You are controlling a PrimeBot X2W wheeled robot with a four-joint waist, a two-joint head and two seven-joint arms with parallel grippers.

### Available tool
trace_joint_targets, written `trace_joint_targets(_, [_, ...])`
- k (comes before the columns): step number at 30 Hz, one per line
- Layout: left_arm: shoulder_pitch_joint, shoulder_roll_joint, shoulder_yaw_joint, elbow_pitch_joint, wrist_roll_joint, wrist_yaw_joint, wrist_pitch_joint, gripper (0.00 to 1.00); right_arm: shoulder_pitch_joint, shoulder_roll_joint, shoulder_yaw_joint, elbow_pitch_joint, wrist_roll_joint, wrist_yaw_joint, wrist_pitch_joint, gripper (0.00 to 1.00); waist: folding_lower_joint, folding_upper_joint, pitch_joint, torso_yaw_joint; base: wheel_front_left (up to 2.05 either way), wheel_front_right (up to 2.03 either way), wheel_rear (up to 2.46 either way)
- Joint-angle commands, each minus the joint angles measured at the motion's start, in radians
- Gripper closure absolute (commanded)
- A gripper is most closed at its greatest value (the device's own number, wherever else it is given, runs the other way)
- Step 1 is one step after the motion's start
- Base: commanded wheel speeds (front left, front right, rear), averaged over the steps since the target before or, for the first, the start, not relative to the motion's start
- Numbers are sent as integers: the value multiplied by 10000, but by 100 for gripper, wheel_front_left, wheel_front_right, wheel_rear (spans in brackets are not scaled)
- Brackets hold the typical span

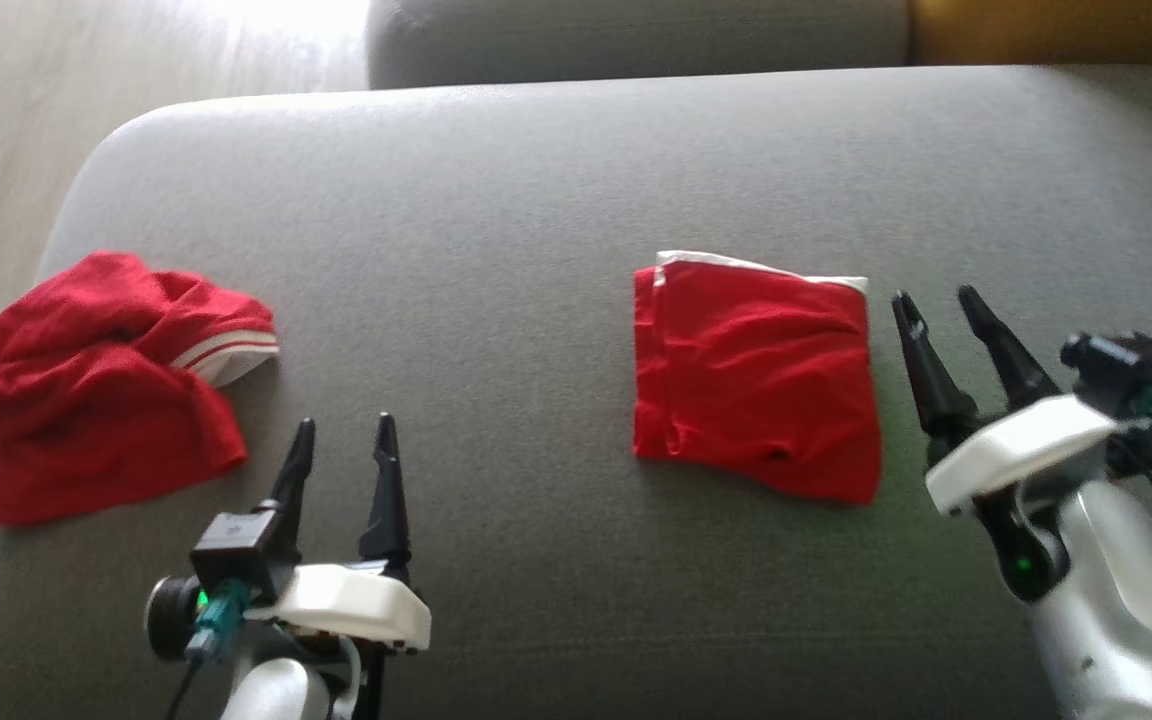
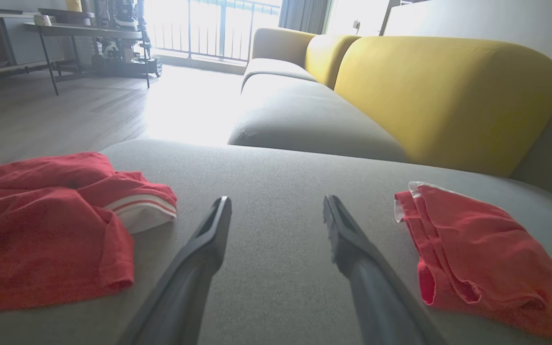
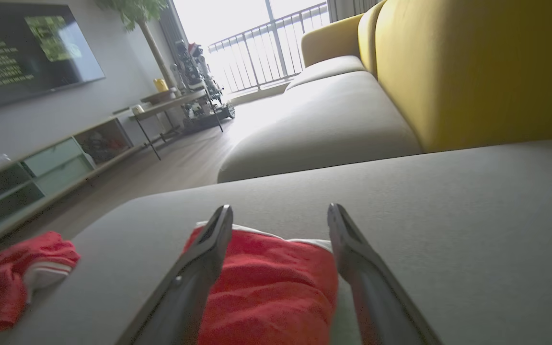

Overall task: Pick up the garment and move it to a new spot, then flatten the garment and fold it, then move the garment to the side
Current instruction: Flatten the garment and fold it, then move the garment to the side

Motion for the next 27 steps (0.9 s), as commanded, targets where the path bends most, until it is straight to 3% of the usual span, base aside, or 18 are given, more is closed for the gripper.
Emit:
trace_joint_targets(1, [-203,5,418,-427,105,8,-53,0,136,-144,-41,-633,-800,-2,-80,0,0,-1,-108,-249,0,0,0])
trace_joint_targets(5, [-169,5,549,-536,131,-30,-53,0,1050,-121,-806,-1639,-2610,-2,-102,0,0,-1,-193,-491,0,0,0])
trace_joint_targets(13, [101,5,536,-589,223,-114,-53,0,2830,919,-2596,-3596,-4467,-2,-117,0,0,-1,-237,-703,0,0,0])
trace_joint_targets(27, [212,5,267,-488,268,-135,-53,0,3367,1416,-2900,-4191,-4791,-2,-119,0,0,-1,-102,-648,0,0,0])
